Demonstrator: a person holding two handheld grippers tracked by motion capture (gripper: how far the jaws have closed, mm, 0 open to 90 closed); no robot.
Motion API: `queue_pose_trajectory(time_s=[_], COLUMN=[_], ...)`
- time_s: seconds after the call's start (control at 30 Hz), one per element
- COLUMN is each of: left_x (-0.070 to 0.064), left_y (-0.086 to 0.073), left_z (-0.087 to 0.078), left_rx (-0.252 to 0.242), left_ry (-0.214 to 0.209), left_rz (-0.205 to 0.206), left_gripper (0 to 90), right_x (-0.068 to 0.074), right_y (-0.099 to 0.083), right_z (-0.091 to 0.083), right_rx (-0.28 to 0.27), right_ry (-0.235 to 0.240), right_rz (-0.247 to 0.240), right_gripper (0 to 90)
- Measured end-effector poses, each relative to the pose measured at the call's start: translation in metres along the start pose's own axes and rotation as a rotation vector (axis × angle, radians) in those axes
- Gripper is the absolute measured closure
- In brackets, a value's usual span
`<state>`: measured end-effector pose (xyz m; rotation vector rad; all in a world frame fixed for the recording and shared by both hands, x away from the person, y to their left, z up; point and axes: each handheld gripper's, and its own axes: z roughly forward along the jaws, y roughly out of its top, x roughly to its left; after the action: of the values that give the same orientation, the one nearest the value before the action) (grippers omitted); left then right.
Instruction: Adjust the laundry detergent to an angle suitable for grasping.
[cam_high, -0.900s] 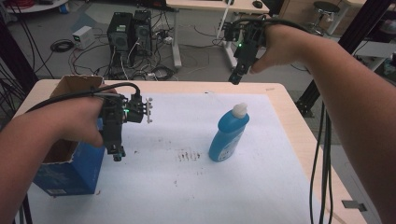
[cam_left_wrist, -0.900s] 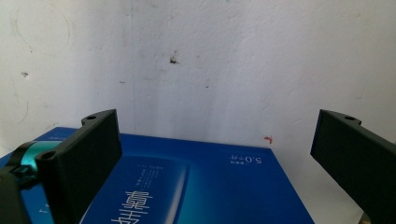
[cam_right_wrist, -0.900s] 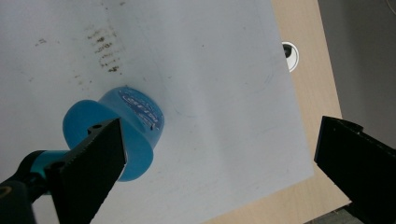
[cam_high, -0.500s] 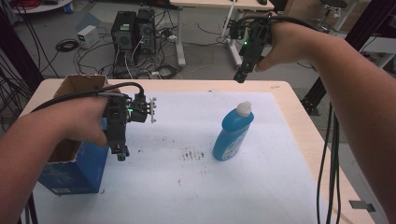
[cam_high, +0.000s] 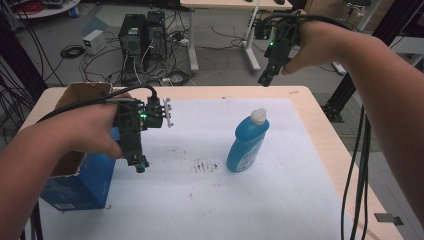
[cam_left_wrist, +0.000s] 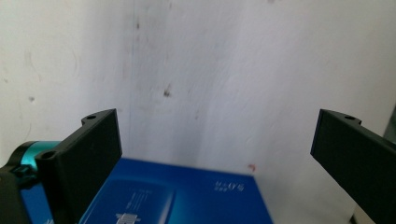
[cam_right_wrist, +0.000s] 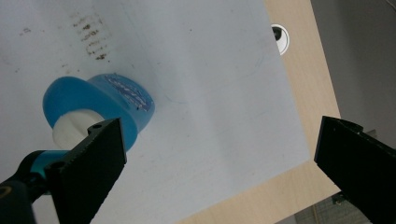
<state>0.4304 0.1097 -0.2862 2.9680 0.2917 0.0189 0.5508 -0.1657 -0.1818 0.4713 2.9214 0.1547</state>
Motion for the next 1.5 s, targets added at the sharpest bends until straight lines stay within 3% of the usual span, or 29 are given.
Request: queue_pose_trajectory(time_s=[0.23,0.33,0.37,0.43,0.6,0.73,0.8,0.83,0.87,1.23,1.5], left_x=[-0.014,-0.018,-0.018,-0.023,-0.028,-0.033,-0.033,-0.034,-0.035,-0.035,-0.032], left_y=[0.021,0.029,0.029,0.040,0.050,0.060,0.060,0.067,0.073,0.110,0.127], left_z=[-0.012,-0.017,-0.017,-0.021,-0.019,-0.019,-0.019,-0.019,-0.017,0.001,0.012], left_rx=[-0.140,-0.218,-0.218,-0.301,-0.328,-0.384,-0.384,-0.441,-0.457,-0.520,-0.538], left_ry=[0.045,0.033,0.033,0.008,0.002,0.029,0.029,0.045,0.057,0.052,0.060], left_rz=[-0.032,-0.057,-0.057,-0.100,-0.121,-0.155,-0.155,-0.195,-0.210,-0.254,-0.282], left_gripper=[1.8,1.8,1.7,1.7,1.7,1.8,1.8,1.7,1.7,1.8,1.7], right_x=[-0.004,-0.006,-0.006,-0.007,-0.008,-0.010,-0.010,-0.010,-0.011,-0.017,-0.017], right_y=[-0.018,-0.023,-0.023,-0.028,-0.031,-0.033,-0.034,-0.035,-0.036,-0.048,-0.052], right_z=[-0.005,-0.005,-0.005,-0.007,-0.008,-0.007,-0.006,-0.004,-0.003,-0.003,-0.005], right_rx=[0.007,0.010,0.010,0.001,0.001,0.001,-0.001,0.005,0.006,-0.009,-0.018], right_ry=[-0.009,-0.014,-0.014,-0.014,-0.017,-0.013,-0.012,-0.009,-0.008,0.001,-0.002], right_rz=[0.037,0.049,0.049,0.045,0.056,0.052,0.055,0.062,0.059,0.089,0.100], right_gripper=[1.2,1.3,1.3,1.2,1.2,1.3,1.3,1.3,1.2,1.2,1.2])
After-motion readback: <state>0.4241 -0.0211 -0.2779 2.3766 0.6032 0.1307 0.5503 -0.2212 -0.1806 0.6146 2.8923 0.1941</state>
